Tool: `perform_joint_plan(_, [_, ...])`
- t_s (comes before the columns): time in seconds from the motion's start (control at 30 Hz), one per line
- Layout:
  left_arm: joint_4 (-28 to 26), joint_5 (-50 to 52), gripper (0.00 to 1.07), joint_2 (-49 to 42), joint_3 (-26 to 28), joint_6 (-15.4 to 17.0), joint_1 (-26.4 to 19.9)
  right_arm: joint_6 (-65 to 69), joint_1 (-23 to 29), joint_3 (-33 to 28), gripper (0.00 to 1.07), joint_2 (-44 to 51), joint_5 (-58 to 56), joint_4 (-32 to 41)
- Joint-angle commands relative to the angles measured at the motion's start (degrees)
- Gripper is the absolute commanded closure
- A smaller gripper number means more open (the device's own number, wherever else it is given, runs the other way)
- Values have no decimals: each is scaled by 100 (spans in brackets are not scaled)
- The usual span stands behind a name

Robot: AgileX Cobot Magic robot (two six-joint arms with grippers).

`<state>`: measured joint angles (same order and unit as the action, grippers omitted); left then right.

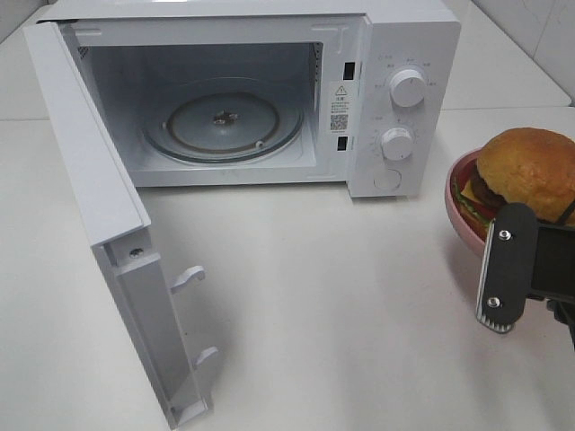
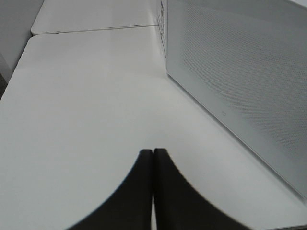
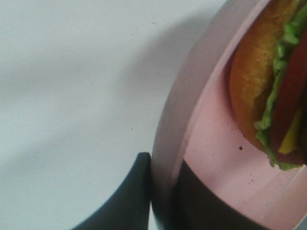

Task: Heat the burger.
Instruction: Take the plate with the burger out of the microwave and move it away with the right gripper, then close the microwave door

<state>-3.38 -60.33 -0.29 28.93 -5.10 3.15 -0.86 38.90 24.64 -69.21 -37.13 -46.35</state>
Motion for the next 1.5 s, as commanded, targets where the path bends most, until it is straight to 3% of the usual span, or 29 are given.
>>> perform_joint_plan(0.03, [-11, 69, 106, -57, -6, -23, -6, 596, -34, 138, 107, -292, 86, -498])
perform_joint_plan(0.17, [-11, 69, 106, -57, -6, -23, -6, 911, -166, 292, 107, -659, 80, -504])
perform_joint_plan(0.33, [-11, 69, 106, -57, -6, -23, -6, 1312, -894, 785, 107, -1409, 189, -504])
perform_joint_plan(0.6, [-11, 69, 106, -57, -6, -23, -6, 1576, -1587, 1364, 107, -2429, 413, -487])
perform_joint_plan(0.9, [-11, 69, 106, -57, -6, -23, -6, 1988, -1702, 1570, 106, -3094, 636, -487])
perform_joint_plan(1.03, [-11, 69, 106, -57, -6, -23, -6, 2252, -1702, 1570, 96, -3128, 831, -458])
perform_joint_plan(1.07, [-11, 69, 106, -57, -6, -23, -6, 2212, -1702, 1570, 87, -3128, 848, -292])
perform_joint_plan(1.13, [-11, 69, 106, -57, -6, -23, -6, 2200, -1702, 1570, 84, -3128, 854, -223])
perform_joint_plan(1.17, [-11, 69, 106, -57, -6, -23, -6, 2200, -1702, 1570, 74, -3128, 854, -120])
perform_joint_plan(1.27, [-11, 69, 106, -57, -6, -23, -6, 2200, -1702, 1570, 68, -3128, 854, -46])
perform_joint_plan(1.33, [-11, 69, 106, -57, -6, -23, -6, 2206, -1690, 1570, 54, -2985, 1031, 338])
perform_joint_plan(1.5, [-11, 69, 106, -57, -6, -23, -6, 2223, -1690, 1570, 46, -2636, 1089, 1008])
